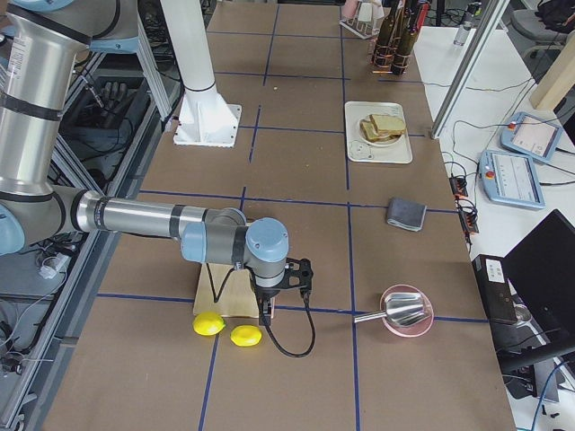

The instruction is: Make sandwich and place on tray

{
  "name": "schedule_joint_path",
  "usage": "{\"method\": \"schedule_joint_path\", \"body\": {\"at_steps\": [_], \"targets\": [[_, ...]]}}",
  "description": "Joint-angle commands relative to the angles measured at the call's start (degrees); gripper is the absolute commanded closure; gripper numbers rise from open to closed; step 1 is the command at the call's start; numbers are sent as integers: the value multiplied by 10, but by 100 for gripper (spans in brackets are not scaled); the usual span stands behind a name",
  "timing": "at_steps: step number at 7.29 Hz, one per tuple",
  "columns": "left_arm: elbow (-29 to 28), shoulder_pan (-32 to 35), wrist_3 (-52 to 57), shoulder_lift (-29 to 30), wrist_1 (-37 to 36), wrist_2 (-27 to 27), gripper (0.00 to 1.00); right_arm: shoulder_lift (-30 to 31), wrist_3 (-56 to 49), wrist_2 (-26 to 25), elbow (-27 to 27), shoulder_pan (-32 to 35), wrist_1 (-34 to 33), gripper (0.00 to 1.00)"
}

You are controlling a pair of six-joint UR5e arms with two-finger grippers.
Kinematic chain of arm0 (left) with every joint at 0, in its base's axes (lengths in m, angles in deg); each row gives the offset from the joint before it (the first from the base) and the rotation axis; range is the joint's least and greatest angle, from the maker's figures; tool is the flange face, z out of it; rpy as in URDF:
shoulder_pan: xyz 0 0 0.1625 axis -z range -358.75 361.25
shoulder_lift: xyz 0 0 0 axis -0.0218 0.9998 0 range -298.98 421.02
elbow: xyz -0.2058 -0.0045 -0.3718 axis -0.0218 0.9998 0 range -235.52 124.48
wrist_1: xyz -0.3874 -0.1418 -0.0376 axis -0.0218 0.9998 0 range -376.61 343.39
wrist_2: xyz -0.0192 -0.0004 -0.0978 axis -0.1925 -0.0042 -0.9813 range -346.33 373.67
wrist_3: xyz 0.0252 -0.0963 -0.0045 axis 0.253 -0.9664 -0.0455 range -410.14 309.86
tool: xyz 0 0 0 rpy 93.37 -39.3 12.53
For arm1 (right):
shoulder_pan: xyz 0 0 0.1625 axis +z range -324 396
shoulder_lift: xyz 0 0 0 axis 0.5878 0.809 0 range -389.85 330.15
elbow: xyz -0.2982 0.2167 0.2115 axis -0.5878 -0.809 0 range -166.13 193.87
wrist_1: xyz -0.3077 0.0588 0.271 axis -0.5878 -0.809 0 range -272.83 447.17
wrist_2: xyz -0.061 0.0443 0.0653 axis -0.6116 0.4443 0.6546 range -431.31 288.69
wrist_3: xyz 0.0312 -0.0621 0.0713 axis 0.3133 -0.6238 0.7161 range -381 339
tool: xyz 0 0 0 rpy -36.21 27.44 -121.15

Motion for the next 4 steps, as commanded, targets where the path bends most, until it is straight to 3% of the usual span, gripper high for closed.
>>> {"method": "schedule_joint_path", "body": {"at_steps": [1, 4], "targets": [[-1, 6, 5, -18, -9, 3, 0, -2, 1, 0, -1, 0, 1, 0], [-6, 8, 5, -34, -6, 3, 0, -2, 1, 1, 1, 0, 0, 0]]}}
